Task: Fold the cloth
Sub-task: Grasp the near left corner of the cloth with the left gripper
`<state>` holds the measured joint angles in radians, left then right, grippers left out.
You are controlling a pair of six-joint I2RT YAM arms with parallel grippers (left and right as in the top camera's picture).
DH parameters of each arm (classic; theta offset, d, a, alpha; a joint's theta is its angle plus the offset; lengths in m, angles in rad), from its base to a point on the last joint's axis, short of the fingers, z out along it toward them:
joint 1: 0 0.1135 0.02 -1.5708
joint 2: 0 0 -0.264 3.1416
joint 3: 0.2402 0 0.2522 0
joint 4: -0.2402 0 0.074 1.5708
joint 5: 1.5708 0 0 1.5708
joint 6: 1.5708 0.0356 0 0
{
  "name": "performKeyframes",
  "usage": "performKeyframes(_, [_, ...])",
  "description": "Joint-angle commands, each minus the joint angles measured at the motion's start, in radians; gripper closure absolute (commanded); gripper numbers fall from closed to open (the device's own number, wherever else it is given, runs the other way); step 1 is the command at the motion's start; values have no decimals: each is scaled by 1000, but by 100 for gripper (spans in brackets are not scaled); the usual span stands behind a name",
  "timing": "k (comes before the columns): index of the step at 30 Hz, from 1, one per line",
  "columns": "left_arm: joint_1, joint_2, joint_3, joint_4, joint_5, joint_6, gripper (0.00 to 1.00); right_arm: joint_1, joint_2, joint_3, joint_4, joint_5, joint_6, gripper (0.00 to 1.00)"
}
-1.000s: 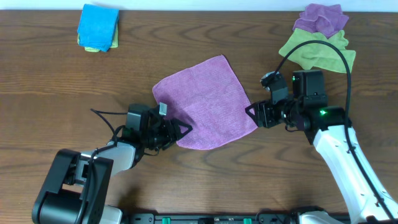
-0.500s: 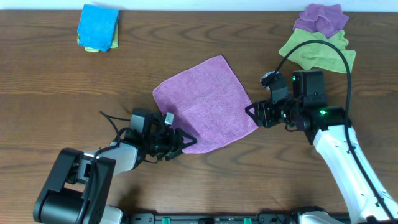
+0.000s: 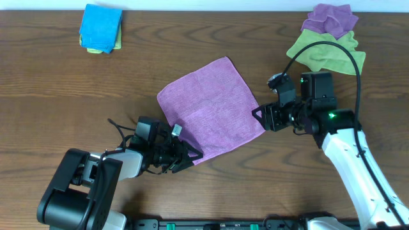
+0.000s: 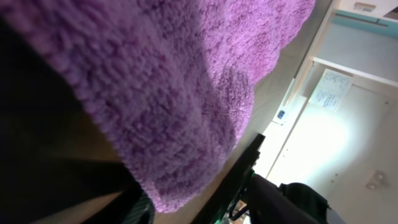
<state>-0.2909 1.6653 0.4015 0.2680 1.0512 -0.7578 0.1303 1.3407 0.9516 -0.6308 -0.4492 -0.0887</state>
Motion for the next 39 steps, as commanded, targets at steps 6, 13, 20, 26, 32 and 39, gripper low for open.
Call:
performKeyframes(6, [-5, 12, -6, -3, -34, 25, 83, -13, 0, -4, 14, 12, -33, 39])
performKeyframes(13, [-4, 12, -6, -11, -39, 30, 94, -13, 1, -4, 13, 31, -32, 40])
performKeyframes(20, [-3, 9, -6, -128, -77, 83, 94, -13, 1, -4, 7, 34, -33, 41])
performKeyframes(26, [-3, -45, 9, -148, -99, 97, 94, -13, 1, -4, 7, 34, -40, 41])
performKeyframes(32, [-3, -145, 85, -303, -205, 156, 94, -13, 1, -4, 7, 34, -40, 41])
performKeyframes(39, [-3, -199, 235, -666, -398, 303, 94, -13, 3, -4, 11, 34, -40, 41])
